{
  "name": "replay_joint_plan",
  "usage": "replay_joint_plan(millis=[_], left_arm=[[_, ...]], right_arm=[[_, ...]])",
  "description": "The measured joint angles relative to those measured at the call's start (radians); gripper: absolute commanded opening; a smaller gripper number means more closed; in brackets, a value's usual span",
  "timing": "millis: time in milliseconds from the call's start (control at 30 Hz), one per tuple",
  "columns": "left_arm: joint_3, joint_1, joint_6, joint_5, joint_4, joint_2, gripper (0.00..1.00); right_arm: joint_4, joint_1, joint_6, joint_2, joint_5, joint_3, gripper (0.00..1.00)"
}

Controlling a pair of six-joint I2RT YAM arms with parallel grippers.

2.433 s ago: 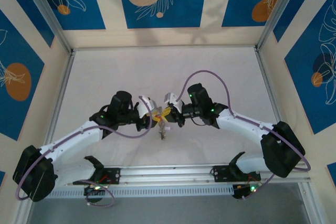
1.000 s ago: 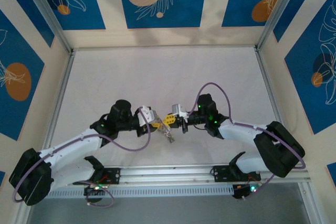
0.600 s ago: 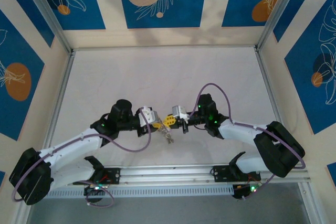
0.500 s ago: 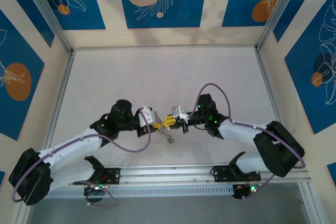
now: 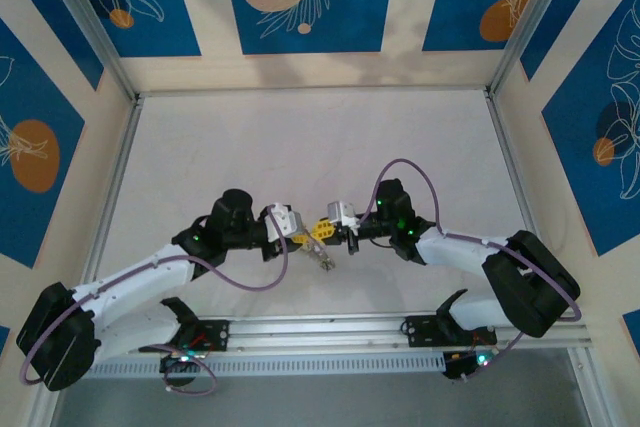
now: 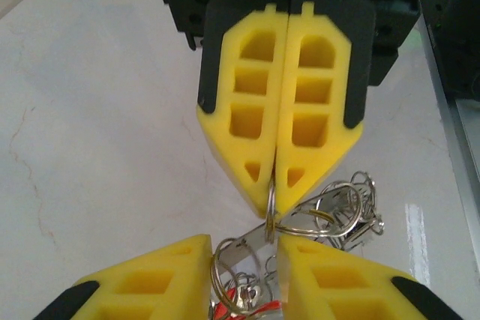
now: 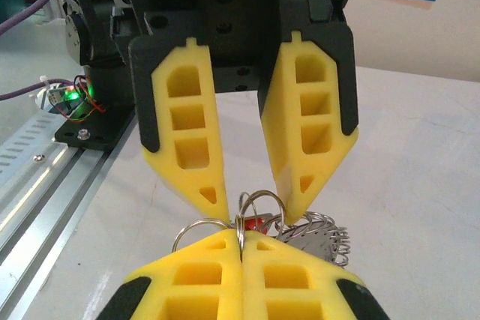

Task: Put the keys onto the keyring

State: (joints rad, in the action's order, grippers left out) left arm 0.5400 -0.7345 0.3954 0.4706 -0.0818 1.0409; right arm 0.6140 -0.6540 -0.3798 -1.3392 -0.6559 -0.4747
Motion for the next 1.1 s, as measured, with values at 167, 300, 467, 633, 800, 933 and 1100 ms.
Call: replay_joint_plan(millis=[167, 300, 467, 633, 800, 933, 1100], left_arm=[[0.003, -0.004, 0.0, -0.002, 0.0, 0.001, 0.29], [0.005, -0.005, 0.0, -0.011, 0.003, 0.002, 0.27], [0.009, -0.009, 0.0, -0.027, 0.014, 0.003, 0.24], [0.015, -0.014, 0.0, -0.036, 0.015, 0.022, 0.21], [0.023, -0.017, 0.001, -0.037, 0.024, 0.032, 0.2], [0.025, -0.018, 0.005, -0.037, 0.032, 0.036, 0.16], [0.026, -0.021, 0.019, -0.034, 0.042, 0.038, 0.01]], right_arm=[[0.0, 0.0, 0.0, 0.0, 0.009, 0.0, 0.0], [0.0, 0.0, 0.0, 0.0, 0.014, 0.0, 0.0], [0.0, 0.0, 0.0, 0.0, 0.016, 0.0, 0.0], [-0.001, -0.003, -0.011, 0.0, 0.019, 0.0, 0.0], [-0.009, -0.008, -0.025, 0.0, 0.029, 0.0, 0.0], [-0.011, -0.011, -0.035, 0.0, 0.036, 0.0, 0.0], [-0.021, -0.013, -0.042, 0.0, 0.045, 0.0, 0.0]])
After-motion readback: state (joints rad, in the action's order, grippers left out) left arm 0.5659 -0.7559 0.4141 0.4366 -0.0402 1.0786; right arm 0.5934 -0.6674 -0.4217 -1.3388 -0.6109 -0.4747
